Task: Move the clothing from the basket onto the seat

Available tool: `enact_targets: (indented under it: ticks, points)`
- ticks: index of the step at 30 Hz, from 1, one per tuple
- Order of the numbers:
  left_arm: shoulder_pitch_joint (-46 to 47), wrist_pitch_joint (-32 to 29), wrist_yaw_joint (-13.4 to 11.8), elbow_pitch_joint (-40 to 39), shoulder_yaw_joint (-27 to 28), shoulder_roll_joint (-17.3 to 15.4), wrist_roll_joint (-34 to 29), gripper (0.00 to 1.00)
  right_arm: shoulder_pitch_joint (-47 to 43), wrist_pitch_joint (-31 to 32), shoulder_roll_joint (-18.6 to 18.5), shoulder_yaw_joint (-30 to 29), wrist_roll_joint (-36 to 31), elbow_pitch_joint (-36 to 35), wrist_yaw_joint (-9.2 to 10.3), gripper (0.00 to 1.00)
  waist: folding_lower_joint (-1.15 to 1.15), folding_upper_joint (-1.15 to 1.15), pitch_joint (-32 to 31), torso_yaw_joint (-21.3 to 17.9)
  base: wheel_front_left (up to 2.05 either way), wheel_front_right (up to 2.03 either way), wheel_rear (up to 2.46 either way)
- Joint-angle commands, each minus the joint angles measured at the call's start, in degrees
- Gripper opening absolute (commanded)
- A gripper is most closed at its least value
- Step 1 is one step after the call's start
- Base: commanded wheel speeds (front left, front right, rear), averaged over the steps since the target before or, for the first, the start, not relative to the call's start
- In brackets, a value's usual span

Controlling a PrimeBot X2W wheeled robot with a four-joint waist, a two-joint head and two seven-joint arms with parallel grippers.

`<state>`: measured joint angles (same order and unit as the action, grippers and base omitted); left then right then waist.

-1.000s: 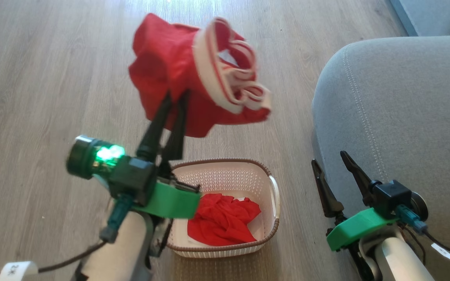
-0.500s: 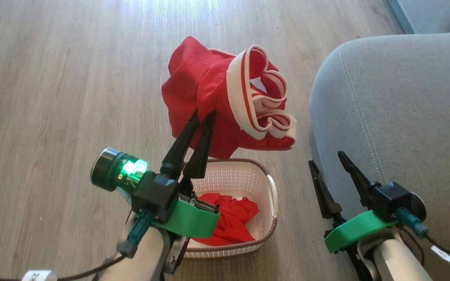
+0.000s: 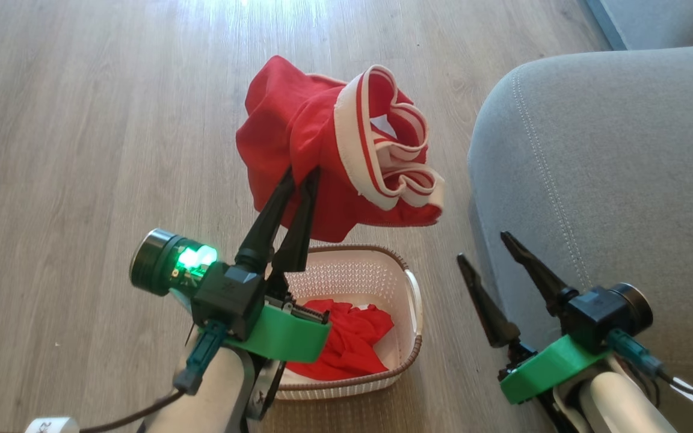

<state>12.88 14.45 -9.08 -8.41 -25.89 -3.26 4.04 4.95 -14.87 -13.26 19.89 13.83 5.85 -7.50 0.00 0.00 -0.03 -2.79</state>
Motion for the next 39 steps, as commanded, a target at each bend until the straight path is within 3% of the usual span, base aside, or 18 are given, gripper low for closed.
enact_targets:
  ticks: [1, 5, 12, 39]
  points:
    - [1.89, 0.55, 0.0, -2.27, 2.34, 0.36, -0.13, 0.0, 0.52, -0.13, -1.26, 2.01, 0.95, -3.09, 0.01, 1.0, 0.0, 0.0, 0.08, -0.06, 0.0, 0.0, 0.0]
    - [2.11, 0.55, 0.04, -2.25, 2.53, 0.37, -0.05, 0.0, 0.34, -0.13, -4.61, 6.96, 3.96, -7.86, 0.01, 1.0, 0.0, 0.0, 0.3, -0.05, 0.0, 0.0, 0.0]
    - [2.25, 0.55, 0.15, -1.9, 2.0, 0.37, 0.55, 0.0, 0.14, -0.13, -6.15, 8.25, 5.65, -15.54, 0.01, 1.0, 0.0, 0.0, 0.74, 0.22, 0.0, 0.0, 0.0]
    - [2.91, 0.55, 1.84, 0.11, -4.0, 0.38, 2.0, 0.0, 7.22, -0.13, -2.41, 8.36, 1.27, -12.39, 0.01, 1.0, 0.0, 0.0, 0.8, 2.73, 0.0, 0.0, 0.0]
